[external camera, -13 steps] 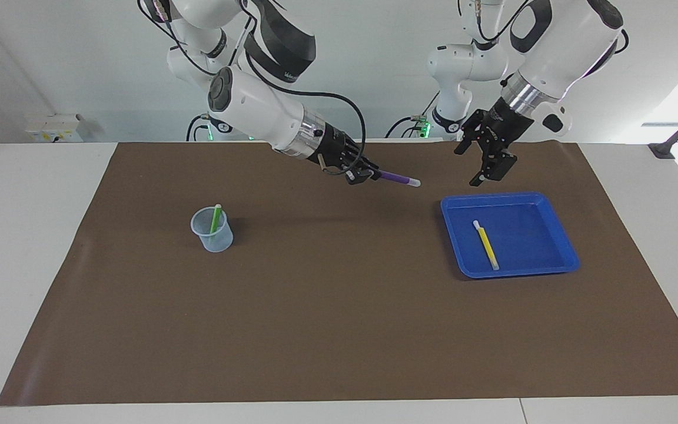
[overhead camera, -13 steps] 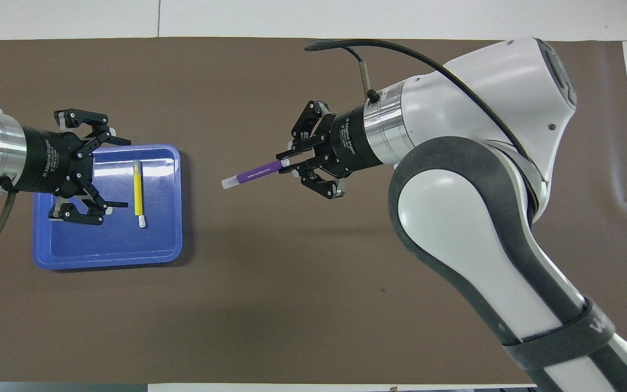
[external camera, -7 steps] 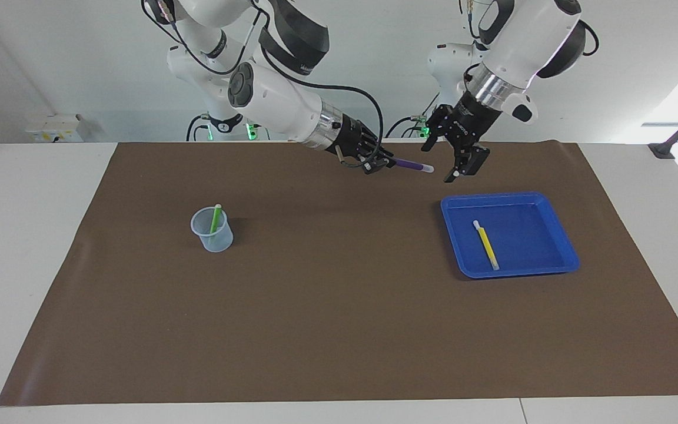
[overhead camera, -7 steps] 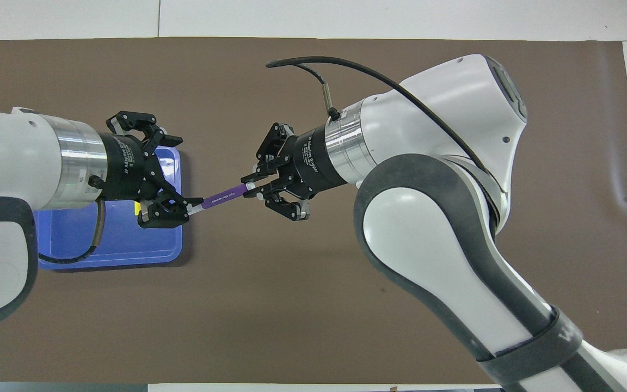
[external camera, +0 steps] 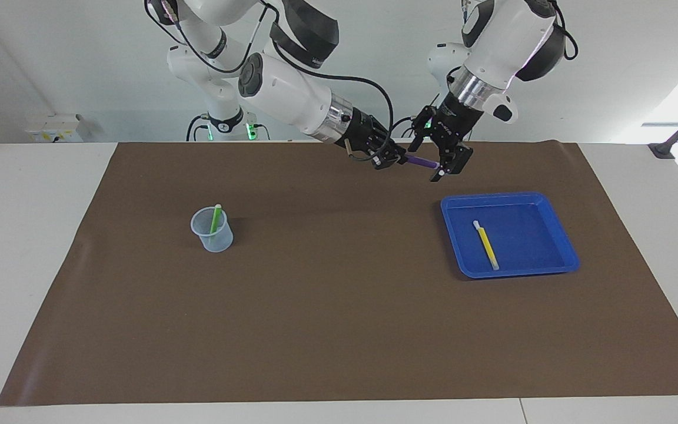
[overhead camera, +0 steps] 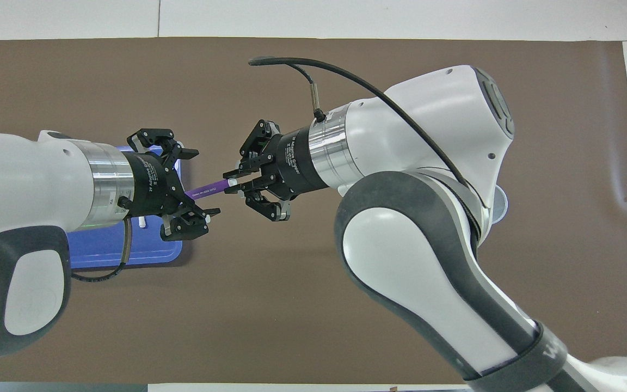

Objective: Right arm passes pens to left for tray arrangement
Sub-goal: 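Close the left gripper on the purple pen and open the right gripper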

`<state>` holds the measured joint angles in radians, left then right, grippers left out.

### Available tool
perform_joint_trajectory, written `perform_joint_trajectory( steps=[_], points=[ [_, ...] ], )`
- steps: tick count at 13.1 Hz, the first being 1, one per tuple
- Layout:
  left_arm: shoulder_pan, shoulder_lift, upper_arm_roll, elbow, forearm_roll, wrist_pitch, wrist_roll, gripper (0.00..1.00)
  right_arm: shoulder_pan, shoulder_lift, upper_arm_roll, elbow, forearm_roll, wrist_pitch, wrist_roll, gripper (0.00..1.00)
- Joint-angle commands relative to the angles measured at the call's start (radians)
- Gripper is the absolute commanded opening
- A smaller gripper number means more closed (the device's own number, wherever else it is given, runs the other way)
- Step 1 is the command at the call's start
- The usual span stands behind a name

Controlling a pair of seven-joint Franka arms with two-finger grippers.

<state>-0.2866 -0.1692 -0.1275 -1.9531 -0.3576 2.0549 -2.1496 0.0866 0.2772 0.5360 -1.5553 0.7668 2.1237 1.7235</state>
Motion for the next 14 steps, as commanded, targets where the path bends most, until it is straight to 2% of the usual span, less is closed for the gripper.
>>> perform_joint_trajectory(
  steps=[1, 3, 8, 9, 10, 11, 14],
  points=[
    [-0.013, -0.042, 0.008, -0.047, -0.012, 0.028, -0.016, 0.94, -0.002, 0.017, 0.010, 0.020, 0.011, 0.013, 0.013, 0.00],
    [-0.013, -0.042, 0.009, -0.046, -0.012, 0.025, -0.015, 0.80, -0.002, 0.017, 0.010, 0.020, 0.008, 0.015, 0.013, 0.00],
    [-0.013, -0.042, 0.009, -0.046, -0.012, 0.022, -0.013, 0.33, -0.001, 0.017, 0.012, 0.018, 0.005, 0.013, 0.013, 0.00],
    [-0.013, -0.042, 0.009, -0.046, -0.012, 0.022, -0.013, 0.22, -0.001, 0.017, 0.010, 0.018, 0.005, 0.013, 0.013, 0.00],
    [-0.011, -0.042, 0.009, -0.046, -0.012, 0.021, -0.013, 0.06, -0.001, 0.017, 0.012, 0.018, 0.005, 0.015, 0.013, 0.00],
    [-0.006, -0.042, 0.009, -0.046, -0.012, 0.021, -0.010, 0.00, -0.001, 0.017, 0.012, 0.018, 0.005, 0.015, 0.013, 0.00],
    [0.003, -0.041, 0.011, -0.046, -0.012, 0.031, -0.012, 0.00, -0.001, 0.017, 0.012, 0.018, 0.003, 0.015, 0.013, 0.00]
  ],
)
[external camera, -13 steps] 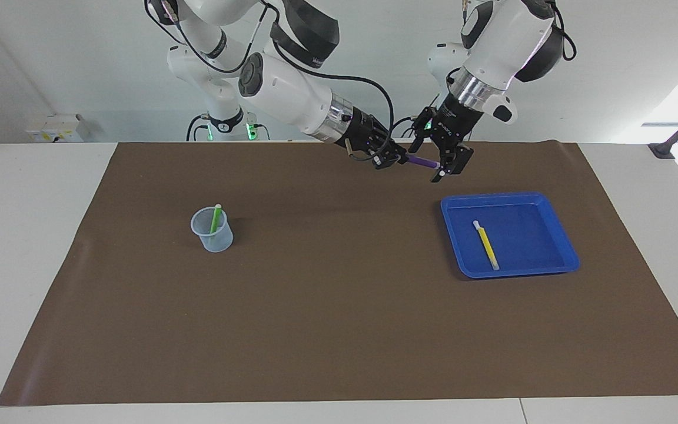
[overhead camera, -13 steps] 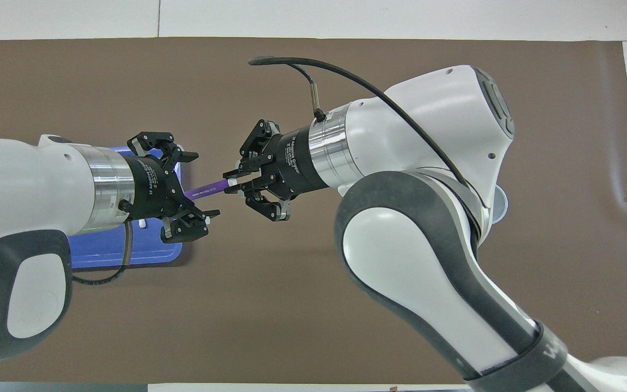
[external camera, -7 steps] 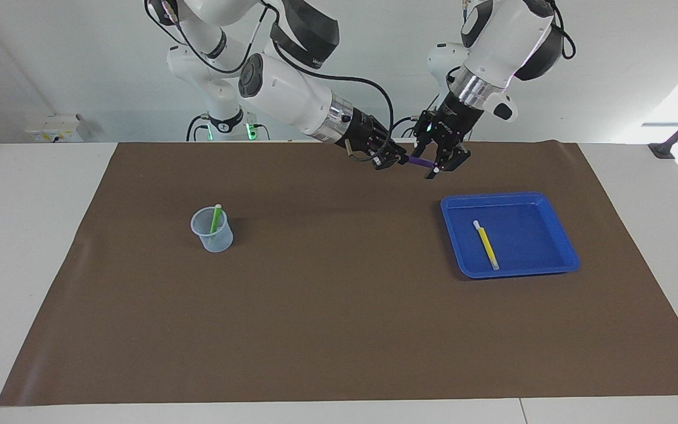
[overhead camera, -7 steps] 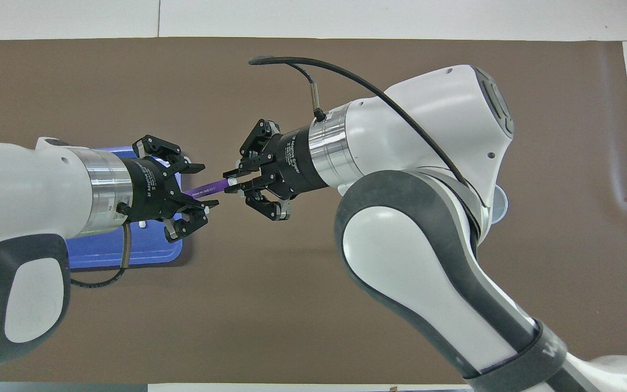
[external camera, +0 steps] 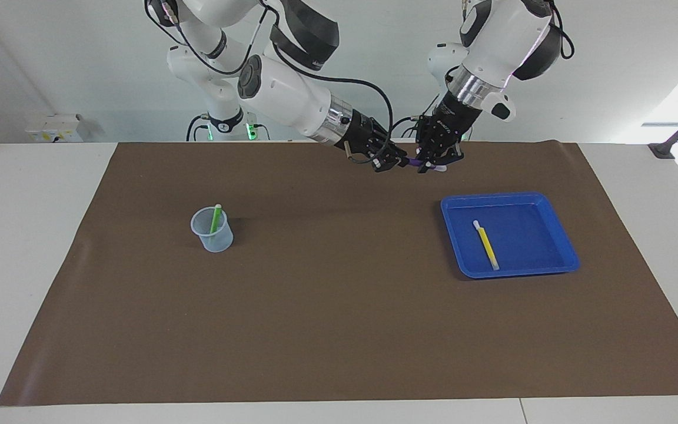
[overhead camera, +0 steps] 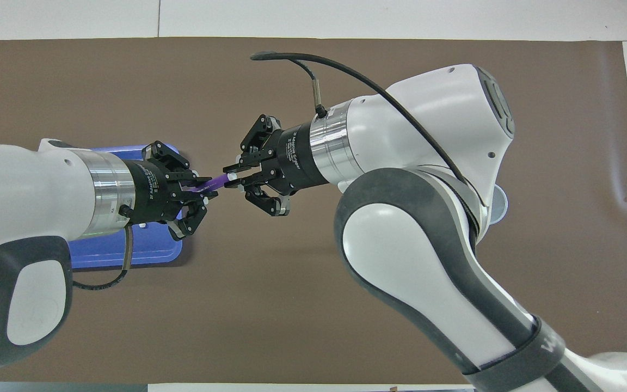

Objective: Right arm passes pens to left for tray arrangement
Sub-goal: 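Close the left gripper on the purple pen and open the right gripper, then lay the purple pen in the tray while the right gripper returns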

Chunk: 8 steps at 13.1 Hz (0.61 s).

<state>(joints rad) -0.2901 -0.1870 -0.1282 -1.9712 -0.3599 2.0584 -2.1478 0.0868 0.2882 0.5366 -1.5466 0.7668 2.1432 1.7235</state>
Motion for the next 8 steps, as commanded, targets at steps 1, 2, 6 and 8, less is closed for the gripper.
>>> perform_joint_trajectory(
  steps=[1, 2, 6, 8],
  points=[
    [0.009, -0.023, 0.013, -0.026, -0.010, 0.023, -0.015, 0.00, -0.001, 0.006, 0.011, 0.010, 0.003, -0.006, 0.011, 0.00],
    [0.009, -0.023, 0.013, -0.026, -0.010, 0.023, -0.015, 0.00, -0.001, 0.006, 0.011, 0.010, 0.003, -0.006, 0.010, 0.00],
    [0.009, -0.022, 0.016, -0.026, -0.010, 0.028, -0.014, 0.00, -0.001, 0.008, 0.011, 0.011, -0.078, -0.005, 0.002, 0.95],
    [0.011, -0.020, 0.019, -0.023, -0.010, 0.031, -0.014, 0.00, -0.001, 0.000, 0.010, 0.011, -0.137, -0.011, 0.001, 1.00]
  ],
)
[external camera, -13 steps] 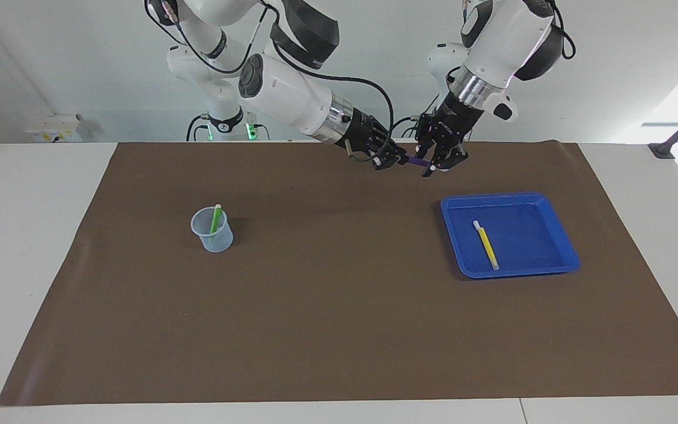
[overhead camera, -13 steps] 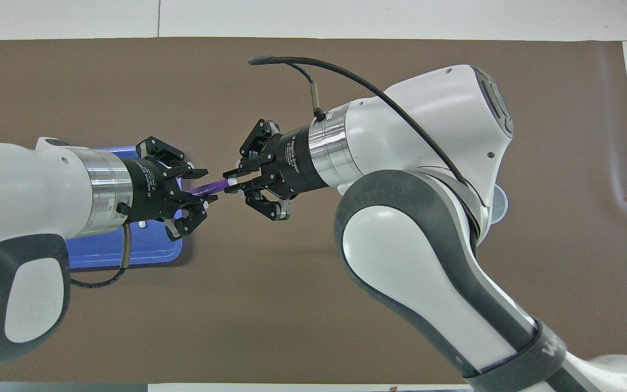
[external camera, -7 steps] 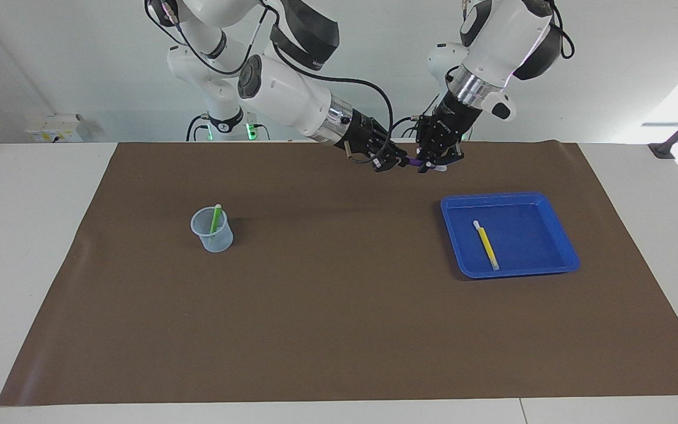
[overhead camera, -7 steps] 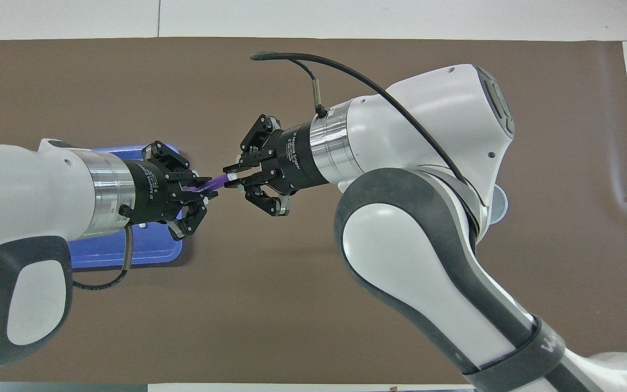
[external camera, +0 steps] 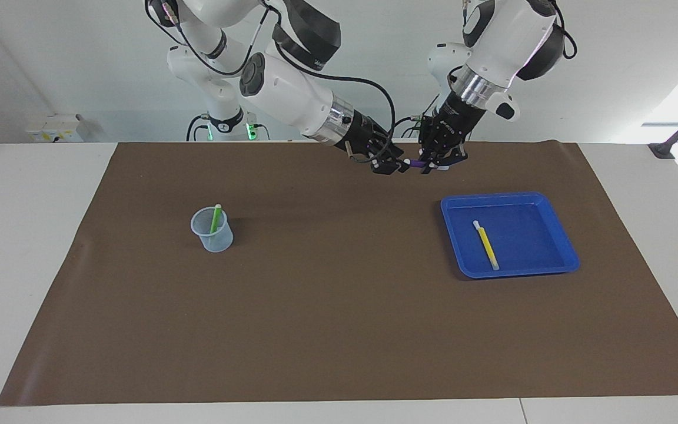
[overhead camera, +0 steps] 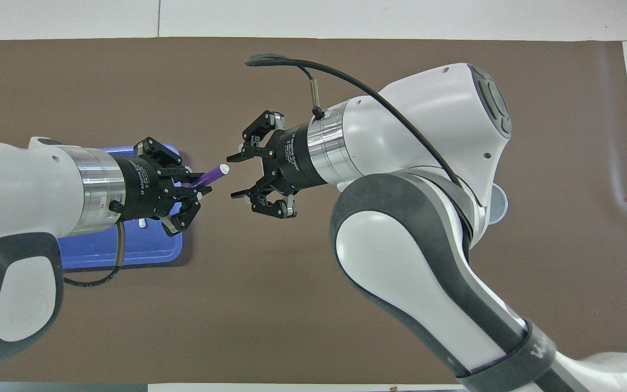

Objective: Right arm passes pens to left for tray arrangement
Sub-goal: 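Lay the purple pen in the tray while the right gripper returns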

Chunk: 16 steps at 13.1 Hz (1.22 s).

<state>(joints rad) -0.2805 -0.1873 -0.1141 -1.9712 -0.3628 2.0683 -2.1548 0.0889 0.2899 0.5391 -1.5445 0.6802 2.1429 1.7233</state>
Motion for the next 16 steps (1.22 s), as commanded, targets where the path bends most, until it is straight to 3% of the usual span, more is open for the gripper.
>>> perform_joint_trajectory(
  steps=[1, 5, 8, 13, 16],
  points=[
    [0.003, -0.020, 0.008, -0.023, -0.007, 0.023, -0.003, 0.00, -0.006, -0.005, 0.007, 0.006, -0.104, -0.020, -0.001, 1.00],
    [0.079, -0.020, 0.010, -0.026, -0.007, 0.017, 0.148, 0.00, -0.015, -0.029, -0.008, -0.023, -0.356, -0.121, -0.094, 1.00],
    [0.174, -0.024, 0.011, -0.035, -0.007, -0.059, 0.453, 0.00, -0.018, -0.070, -0.071, -0.084, -0.415, -0.193, -0.287, 1.00],
    [0.368, -0.012, 0.011, -0.104, -0.007, -0.093, 1.057, 0.00, -0.018, -0.187, -0.197, -0.299, -0.588, -0.242, -0.742, 1.00],
    [0.437, 0.054, 0.016, -0.138, 0.007, -0.077, 1.413, 0.00, -0.018, -0.222, -0.267, -0.376, -0.704, -0.239, -0.934, 1.00]
  ],
)
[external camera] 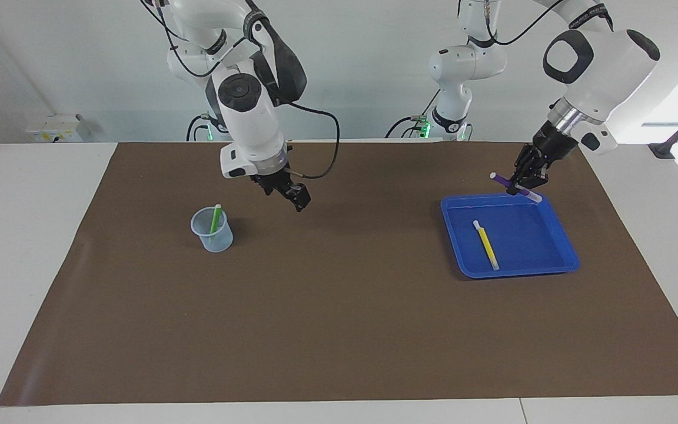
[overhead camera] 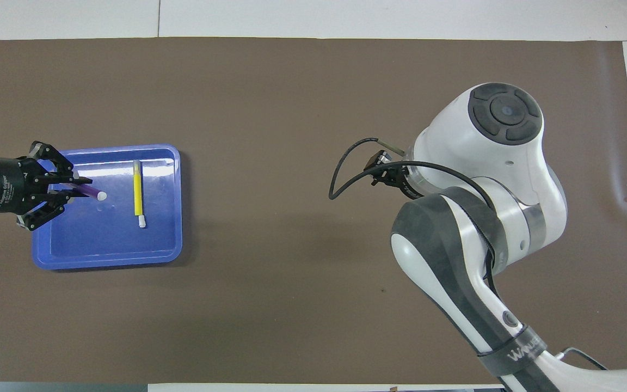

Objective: Right arm passes pens to left for tray arrangement
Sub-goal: 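Lay the purple pen in the tray while the right gripper returns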

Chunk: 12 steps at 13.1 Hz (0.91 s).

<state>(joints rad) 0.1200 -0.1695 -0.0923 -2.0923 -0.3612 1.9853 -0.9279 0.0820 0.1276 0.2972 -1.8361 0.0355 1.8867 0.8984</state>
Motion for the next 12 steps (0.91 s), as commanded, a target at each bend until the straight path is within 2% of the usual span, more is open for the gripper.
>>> perform_joint_trajectory(
  steps=[1, 5, 7, 10, 12],
  points=[
    [0.046, 0.077, -0.006, -0.015, 0.019, 0.016, 0.301, 0.00, -0.011, -0.072, -0.048, -0.112, -0.093, 0.026, -0.156, 1.00],
    [0.063, 0.226, -0.006, -0.008, 0.171, 0.095, 0.654, 0.00, -0.011, -0.098, -0.128, -0.182, -0.173, 0.052, -0.240, 0.99],
    [0.058, 0.280, -0.006, -0.009, 0.218, 0.134, 0.791, 0.00, -0.011, -0.131, -0.145, -0.277, -0.180, 0.139, -0.245, 0.99],
    [0.047, 0.321, -0.006, -0.011, 0.232, 0.158, 0.908, 0.00, -0.011, -0.149, -0.147, -0.313, -0.180, 0.146, -0.248, 0.93],
    [0.047, 0.338, -0.007, -0.009, 0.283, 0.170, 0.920, 0.00, -0.011, -0.161, -0.147, -0.337, -0.180, 0.152, -0.247, 0.91]
  ],
)
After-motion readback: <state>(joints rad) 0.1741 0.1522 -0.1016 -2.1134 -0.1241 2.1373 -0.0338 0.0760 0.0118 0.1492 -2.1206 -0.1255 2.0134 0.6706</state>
